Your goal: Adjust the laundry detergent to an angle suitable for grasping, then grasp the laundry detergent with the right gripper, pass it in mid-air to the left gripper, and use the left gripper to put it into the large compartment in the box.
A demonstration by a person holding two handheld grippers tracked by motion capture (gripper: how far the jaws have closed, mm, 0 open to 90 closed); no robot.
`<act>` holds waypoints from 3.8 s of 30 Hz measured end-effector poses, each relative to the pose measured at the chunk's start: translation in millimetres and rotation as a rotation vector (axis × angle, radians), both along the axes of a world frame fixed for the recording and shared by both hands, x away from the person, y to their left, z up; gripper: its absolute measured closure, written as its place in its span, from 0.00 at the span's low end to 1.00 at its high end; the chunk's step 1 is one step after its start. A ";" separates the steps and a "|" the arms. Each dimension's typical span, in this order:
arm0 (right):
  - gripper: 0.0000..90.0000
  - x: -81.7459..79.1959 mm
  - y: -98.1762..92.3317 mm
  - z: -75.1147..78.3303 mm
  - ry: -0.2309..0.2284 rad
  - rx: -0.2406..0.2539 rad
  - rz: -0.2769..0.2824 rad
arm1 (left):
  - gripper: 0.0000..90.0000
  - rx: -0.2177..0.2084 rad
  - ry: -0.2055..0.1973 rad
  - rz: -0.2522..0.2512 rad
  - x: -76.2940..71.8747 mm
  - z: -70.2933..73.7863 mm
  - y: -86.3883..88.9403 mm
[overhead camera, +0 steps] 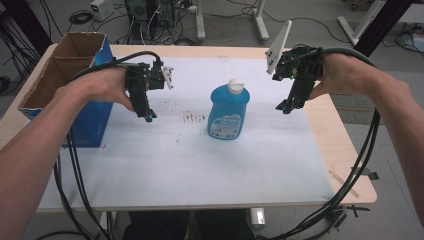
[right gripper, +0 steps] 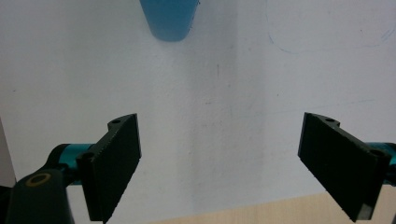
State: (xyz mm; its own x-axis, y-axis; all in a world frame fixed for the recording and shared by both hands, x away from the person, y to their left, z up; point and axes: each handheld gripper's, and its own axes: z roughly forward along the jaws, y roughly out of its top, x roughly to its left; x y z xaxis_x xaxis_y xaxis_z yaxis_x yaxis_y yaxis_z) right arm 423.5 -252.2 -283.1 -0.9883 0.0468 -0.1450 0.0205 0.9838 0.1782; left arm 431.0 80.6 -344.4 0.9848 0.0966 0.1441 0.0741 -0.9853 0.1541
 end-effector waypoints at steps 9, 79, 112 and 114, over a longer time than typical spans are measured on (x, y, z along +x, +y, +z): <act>0.14 0.0 0.8 1.6 0.007 0.006 0.000 | 0.13 -0.016 0.003 0.014 -0.6 1.3 1.9; 0.14 -6.4 32.4 -89.5 0.131 0.655 -0.057 | 0.13 -0.108 0.014 0.016 -4.6 5.4 8.4; 0.19 -8.4 32.3 -105.0 0.117 0.737 -0.043 | 0.13 -0.109 0.017 0.012 -5.0 6.0 9.0; 0.19 -8.5 32.1 -105.5 0.115 0.741 -0.045 | 0.13 -0.109 0.018 0.013 -5.1 5.7 9.2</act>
